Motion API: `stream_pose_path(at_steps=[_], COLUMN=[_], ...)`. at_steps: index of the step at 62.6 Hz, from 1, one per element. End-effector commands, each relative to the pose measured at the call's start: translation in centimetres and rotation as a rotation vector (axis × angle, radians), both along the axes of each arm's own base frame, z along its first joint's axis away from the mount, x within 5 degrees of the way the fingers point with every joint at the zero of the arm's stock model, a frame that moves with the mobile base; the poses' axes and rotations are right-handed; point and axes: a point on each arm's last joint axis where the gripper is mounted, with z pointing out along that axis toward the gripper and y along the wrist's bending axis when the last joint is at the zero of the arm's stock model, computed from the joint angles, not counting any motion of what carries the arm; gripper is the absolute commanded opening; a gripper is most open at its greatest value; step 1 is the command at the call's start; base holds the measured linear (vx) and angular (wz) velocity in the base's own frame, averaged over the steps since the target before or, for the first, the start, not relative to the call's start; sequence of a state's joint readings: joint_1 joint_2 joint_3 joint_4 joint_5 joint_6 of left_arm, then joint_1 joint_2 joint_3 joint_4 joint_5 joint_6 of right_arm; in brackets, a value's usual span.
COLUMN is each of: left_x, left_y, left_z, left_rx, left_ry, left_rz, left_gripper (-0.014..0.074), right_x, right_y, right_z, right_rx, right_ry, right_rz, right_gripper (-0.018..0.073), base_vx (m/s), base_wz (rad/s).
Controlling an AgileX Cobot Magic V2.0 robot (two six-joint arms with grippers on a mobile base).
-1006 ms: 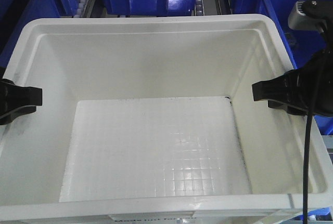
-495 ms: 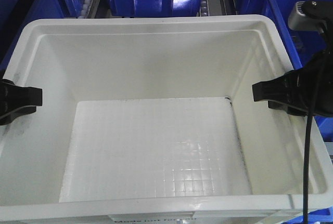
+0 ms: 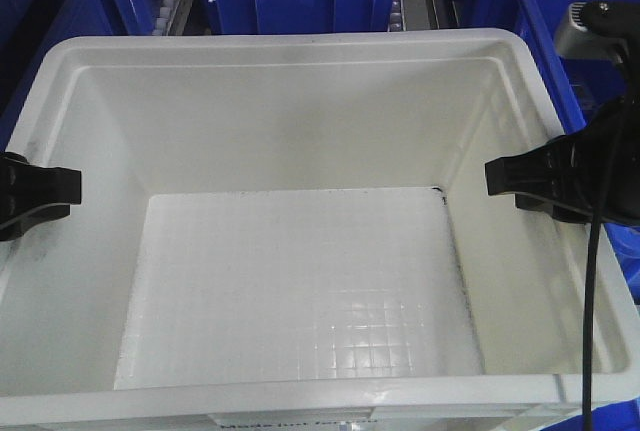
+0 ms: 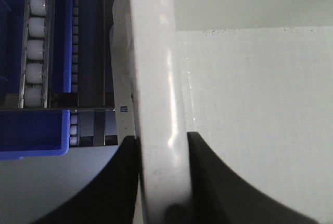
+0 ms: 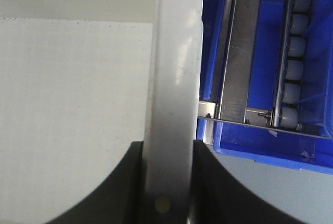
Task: Move bin from left to right shelf
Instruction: 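Carry the held tote toward the other shelf of blue bins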
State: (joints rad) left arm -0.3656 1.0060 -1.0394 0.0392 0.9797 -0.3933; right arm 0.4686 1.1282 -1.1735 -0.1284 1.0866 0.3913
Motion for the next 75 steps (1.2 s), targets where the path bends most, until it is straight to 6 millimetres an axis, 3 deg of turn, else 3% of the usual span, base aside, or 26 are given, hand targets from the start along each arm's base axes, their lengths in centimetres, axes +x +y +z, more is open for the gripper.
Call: stream_pose_path(at_steps=[1, 75], left_x=[-0.12, -0.12], left_y=[0.53, 0.53], left_z=[2.07, 2.07], left_rx=[0.028, 0.028], left_ry=[-0.152, -0.152], left_rz=[-0.015, -0.015], left_gripper=[0.0031, 0.0031], right_x=[0.20, 0.20], right_y=[-1.27, -1.27], right_z=[2.46, 2.46], right_rx=[-0.057, -0.057], right_ry=[-0.186, -0.186], right_rz=[-0.017, -0.017], right_gripper=[0.0074, 0.0074], base_vx=[0.12, 0.13], base_wz=[-0.02, -0.05])
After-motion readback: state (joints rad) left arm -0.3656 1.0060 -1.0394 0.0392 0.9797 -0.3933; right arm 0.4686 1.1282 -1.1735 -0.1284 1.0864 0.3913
